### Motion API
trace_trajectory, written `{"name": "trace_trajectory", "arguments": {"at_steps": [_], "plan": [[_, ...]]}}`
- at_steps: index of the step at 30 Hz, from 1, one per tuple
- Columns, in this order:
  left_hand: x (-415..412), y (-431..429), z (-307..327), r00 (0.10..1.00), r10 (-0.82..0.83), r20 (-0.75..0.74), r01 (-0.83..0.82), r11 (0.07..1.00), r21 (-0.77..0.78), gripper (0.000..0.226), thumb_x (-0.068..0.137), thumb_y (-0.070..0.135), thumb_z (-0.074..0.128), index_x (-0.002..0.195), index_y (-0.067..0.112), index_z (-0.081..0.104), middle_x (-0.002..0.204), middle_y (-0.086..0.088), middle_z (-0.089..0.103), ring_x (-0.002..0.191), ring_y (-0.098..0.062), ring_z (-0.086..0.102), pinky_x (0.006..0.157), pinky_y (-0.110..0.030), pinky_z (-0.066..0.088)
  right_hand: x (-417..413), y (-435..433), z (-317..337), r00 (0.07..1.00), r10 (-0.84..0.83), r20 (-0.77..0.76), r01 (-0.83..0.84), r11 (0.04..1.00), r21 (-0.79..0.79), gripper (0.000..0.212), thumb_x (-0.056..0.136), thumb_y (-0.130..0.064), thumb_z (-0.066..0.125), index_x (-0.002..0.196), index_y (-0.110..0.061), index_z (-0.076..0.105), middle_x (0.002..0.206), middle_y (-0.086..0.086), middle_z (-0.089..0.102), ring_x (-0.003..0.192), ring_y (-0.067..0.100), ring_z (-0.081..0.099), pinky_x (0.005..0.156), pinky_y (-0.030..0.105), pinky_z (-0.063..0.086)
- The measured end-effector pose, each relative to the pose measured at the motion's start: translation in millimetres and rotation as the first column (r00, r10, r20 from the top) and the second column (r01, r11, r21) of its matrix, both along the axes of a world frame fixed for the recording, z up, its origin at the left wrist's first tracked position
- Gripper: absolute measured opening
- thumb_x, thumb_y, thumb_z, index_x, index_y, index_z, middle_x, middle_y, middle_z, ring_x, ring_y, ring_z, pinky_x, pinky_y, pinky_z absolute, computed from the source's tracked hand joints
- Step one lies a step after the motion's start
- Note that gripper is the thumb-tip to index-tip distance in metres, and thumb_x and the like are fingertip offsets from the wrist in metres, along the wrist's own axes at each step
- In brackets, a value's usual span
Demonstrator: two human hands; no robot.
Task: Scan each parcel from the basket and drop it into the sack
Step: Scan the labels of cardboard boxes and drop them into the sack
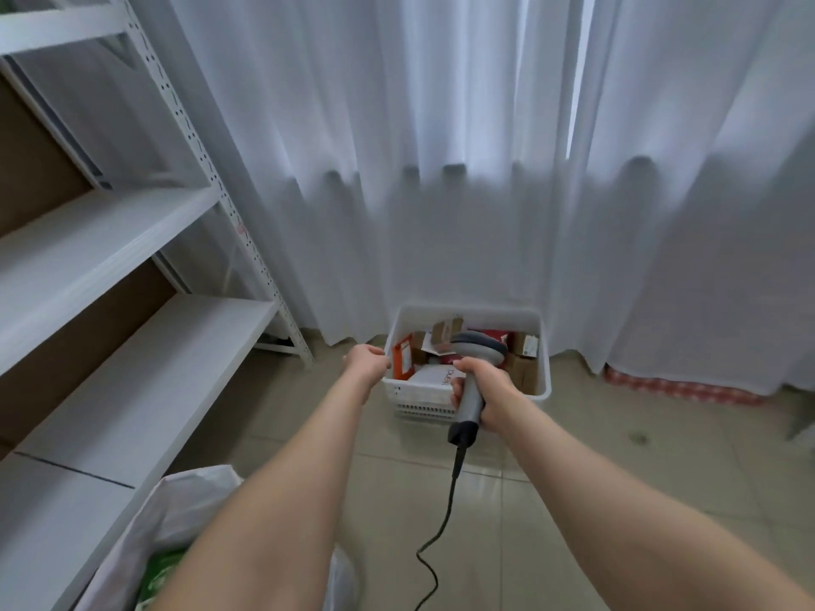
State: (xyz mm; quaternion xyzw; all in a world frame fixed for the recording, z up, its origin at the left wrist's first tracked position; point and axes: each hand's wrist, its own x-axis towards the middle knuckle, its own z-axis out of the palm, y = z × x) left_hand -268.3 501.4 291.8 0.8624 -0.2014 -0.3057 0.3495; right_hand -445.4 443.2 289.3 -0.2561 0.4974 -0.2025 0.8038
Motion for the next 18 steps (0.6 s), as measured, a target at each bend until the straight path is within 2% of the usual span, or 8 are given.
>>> {"name": "trace_trajectory", "arguments": {"at_steps": [4,11,14,18], "plan": [[-1,-60,-16,0.999,-0.039,-0.011,0.039,0.998,0.039,0.024,0.087,0.012,0.059,0.111,0.015,0.065,0.126,-0.012,0.055,0.11,-0.03,0.056,0.096,-0.04,0.047,-1,-53,-14,0.999,-0.042,0.002,0.041,0.998,0.048,0.029,0.089,-0.014,0.066,0.114,-0.002,0.055,0.067,0.008,0.06,0.055,0.014,0.056,0.062,0.028,0.052],[42,-199,-62,0.998,-0.066,-0.025,0.067,0.996,0.067,0.028,0.085,0.012,0.061,0.113,0.016,0.064,0.13,-0.011,0.054,0.115,-0.026,0.053,0.1,-0.037,0.046,38,-185,-52,0.994,-0.086,-0.068,0.089,0.995,0.05,0.01,0.09,-0.011,0.063,0.094,-0.002,0.061,0.063,0.007,0.058,0.051,0.014,0.052,0.058,0.029,0.051],[61,-255,-85,0.996,-0.084,-0.038,0.088,0.989,0.122,0.028,0.086,0.014,0.061,0.114,0.017,0.063,0.131,-0.01,0.054,0.121,-0.026,0.05,0.103,-0.038,0.044,56,-240,-71,0.99,-0.125,-0.071,0.13,0.989,0.074,0.013,0.09,-0.017,0.066,0.089,-0.005,0.061,0.061,0.005,0.058,0.05,0.013,0.052,0.057,0.027,0.051],[80,-323,-120,0.992,-0.114,-0.05,0.121,0.974,0.19,0.027,0.086,0.016,0.063,0.112,0.017,0.066,0.131,-0.01,0.055,0.119,-0.026,0.052,0.103,-0.039,0.044,72,-307,-101,0.983,-0.17,-0.068,0.178,0.977,0.122,0.014,0.088,-0.019,0.068,0.088,-0.006,0.062,0.062,0.004,0.059,0.05,0.013,0.052,0.056,0.028,0.05]]}}
